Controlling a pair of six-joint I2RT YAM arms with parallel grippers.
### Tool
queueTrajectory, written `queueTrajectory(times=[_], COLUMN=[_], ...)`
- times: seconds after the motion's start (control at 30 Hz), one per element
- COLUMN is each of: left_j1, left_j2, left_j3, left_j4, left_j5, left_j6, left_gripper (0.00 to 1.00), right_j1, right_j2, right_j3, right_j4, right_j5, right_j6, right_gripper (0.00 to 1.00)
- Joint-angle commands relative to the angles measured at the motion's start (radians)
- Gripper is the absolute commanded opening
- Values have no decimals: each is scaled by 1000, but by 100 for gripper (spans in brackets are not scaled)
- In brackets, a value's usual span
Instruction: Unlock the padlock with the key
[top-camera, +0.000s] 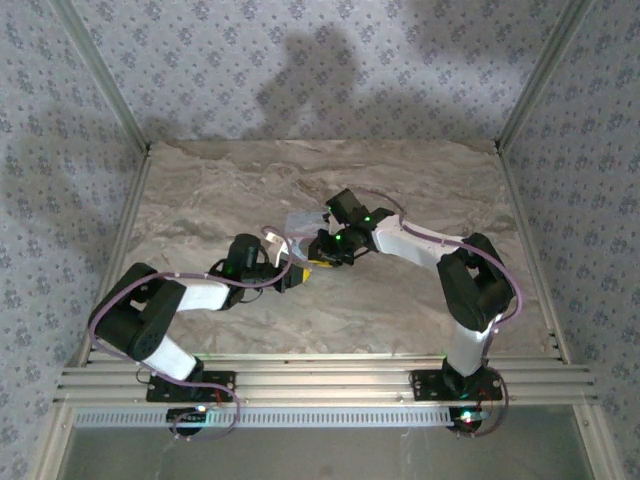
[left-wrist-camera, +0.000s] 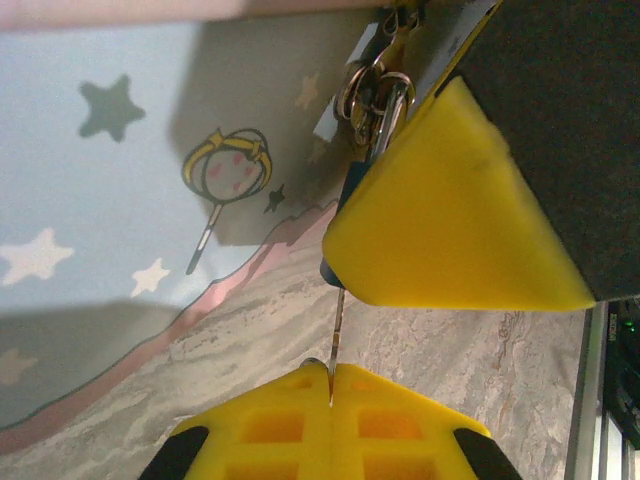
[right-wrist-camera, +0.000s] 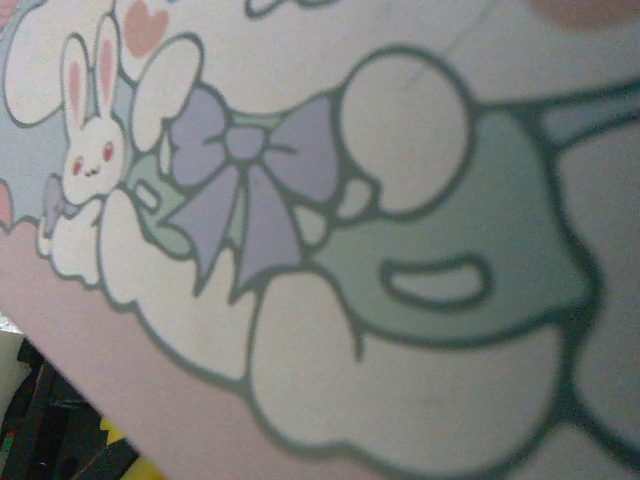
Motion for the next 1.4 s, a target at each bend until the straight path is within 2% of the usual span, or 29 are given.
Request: queueTrajectory(times=[0.0, 0.3, 0.63, 0.87, 1.37], left_j1=[-7, -7, -15, -36, -24], left_j2=[-19, -1, -1, -1, -41], left_j3=[14, -25, 1, 4, -11], left_j4=[69, 156, 91, 81, 95], left_j5=[9, 11, 32, 4, -13], left_j6=[-7, -29, 18, 38, 16], left_gripper=[0, 0, 0, 0, 0], right_j1=[12, 3, -1, 0, -4], right_j2=[-18, -31, -27, -23, -18], right_j3=[-6, -24, -16, -10, -10], right_j4=[-3, 20, 20, 12, 0], right_j5=[-35, -53, -61, -64, -65], right_j6=[17, 42, 42, 43, 35], right_gripper=[0, 0, 0, 0, 0])
